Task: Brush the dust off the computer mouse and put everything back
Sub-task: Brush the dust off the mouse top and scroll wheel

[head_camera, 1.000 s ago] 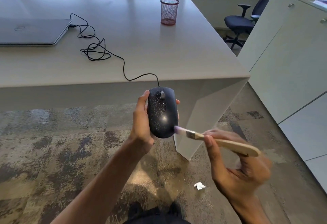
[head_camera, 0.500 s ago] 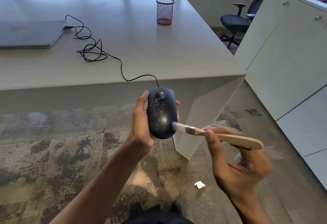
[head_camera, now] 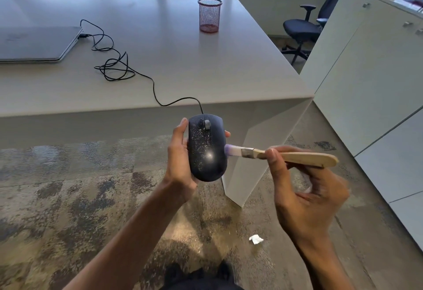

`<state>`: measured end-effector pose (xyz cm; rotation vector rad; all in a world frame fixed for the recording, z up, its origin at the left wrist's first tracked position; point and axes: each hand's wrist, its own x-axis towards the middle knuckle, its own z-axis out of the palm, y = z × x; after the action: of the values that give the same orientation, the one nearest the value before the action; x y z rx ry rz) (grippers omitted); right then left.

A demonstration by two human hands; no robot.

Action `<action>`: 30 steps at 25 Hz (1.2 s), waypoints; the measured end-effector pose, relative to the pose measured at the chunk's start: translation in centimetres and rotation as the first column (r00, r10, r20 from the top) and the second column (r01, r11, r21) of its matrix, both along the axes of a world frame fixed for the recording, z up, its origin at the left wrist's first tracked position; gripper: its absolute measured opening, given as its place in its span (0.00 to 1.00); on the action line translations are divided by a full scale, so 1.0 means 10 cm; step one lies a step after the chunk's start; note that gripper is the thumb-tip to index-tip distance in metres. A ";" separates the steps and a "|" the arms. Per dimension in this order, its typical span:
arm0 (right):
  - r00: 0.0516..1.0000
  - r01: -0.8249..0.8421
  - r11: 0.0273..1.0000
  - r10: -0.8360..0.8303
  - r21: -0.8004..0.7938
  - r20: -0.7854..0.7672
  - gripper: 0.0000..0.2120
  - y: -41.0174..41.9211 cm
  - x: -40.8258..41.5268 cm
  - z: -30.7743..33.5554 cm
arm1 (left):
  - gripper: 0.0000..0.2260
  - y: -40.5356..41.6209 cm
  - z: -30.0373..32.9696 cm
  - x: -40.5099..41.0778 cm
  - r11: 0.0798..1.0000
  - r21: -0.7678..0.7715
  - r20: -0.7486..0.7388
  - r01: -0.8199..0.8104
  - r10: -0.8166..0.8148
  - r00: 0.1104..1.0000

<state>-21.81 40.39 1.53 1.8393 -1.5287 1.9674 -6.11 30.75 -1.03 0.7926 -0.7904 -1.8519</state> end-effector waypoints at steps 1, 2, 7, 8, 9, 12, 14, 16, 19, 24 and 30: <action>0.998 -0.068 0.998 0.068 -0.009 -0.005 0.04 0.02 0.03 0.02 | 0.30 0.01 0.00 0.00 1.000 -0.003 0.008 0.001 -0.001 1.000; 0.990 -0.142 0.990 0.142 -0.007 -0.017 0.04 0.03 0.07 0.04 | 0.31 0.01 -0.01 0.00 1.000 -0.003 0.014 0.004 -0.004 1.000; 0.986 -0.166 0.979 0.168 0.117 -0.011 0.04 -0.10 0.03 0.09 | 0.30 0.04 -0.02 -0.03 1.000 0.005 0.013 -0.006 0.006 1.000; 0.993 -0.117 0.984 0.118 0.131 -0.001 0.04 -0.16 -0.01 0.10 | 0.30 0.05 -0.02 -0.03 1.000 0.026 -0.005 0.001 -0.001 1.000; 0.998 -0.069 0.988 0.069 0.138 0.001 0.05 -0.21 -0.06 0.12 | 0.30 0.06 -0.01 -0.02 0.999 0.048 -0.026 0.013 -0.011 1.000; 1.000 0.006 0.991 -0.009 0.136 0.021 0.06 -0.29 -0.11 0.20 | 0.30 0.07 -0.01 -0.01 0.998 0.056 -0.049 0.027 -0.025 0.998; 0.999 -0.042 0.994 0.039 0.100 0.034 0.04 -0.27 -0.07 0.23 | 0.30 0.07 -0.02 0.00 0.998 0.055 -0.042 0.019 -0.017 0.999; 0.990 -0.140 0.987 0.138 0.073 0.022 0.03 -0.21 0.01 0.23 | 0.29 0.09 -0.01 0.02 0.998 0.063 -0.049 0.021 -0.018 0.999; 0.987 -0.155 0.982 0.157 0.105 -0.014 0.03 -0.23 0.07 0.23 | 0.29 0.11 -0.01 0.03 0.998 0.057 -0.029 0.020 -0.018 0.999; 0.999 -0.043 0.994 0.039 0.104 0.032 0.04 -0.31 0.02 0.28 | 0.31 0.10 -0.02 0.04 0.998 0.047 -0.062 0.051 -0.048 0.997; 0.994 -0.106 0.981 0.098 0.163 0.053 0.03 -0.37 0.08 0.23 | 0.31 0.11 -0.01 0.06 0.996 0.062 -0.039 0.063 -0.061 0.997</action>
<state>-21.06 36.66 3.87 1.9870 -1.6914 1.9920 -5.48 31.87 -1.16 0.7784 -0.7441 -1.9498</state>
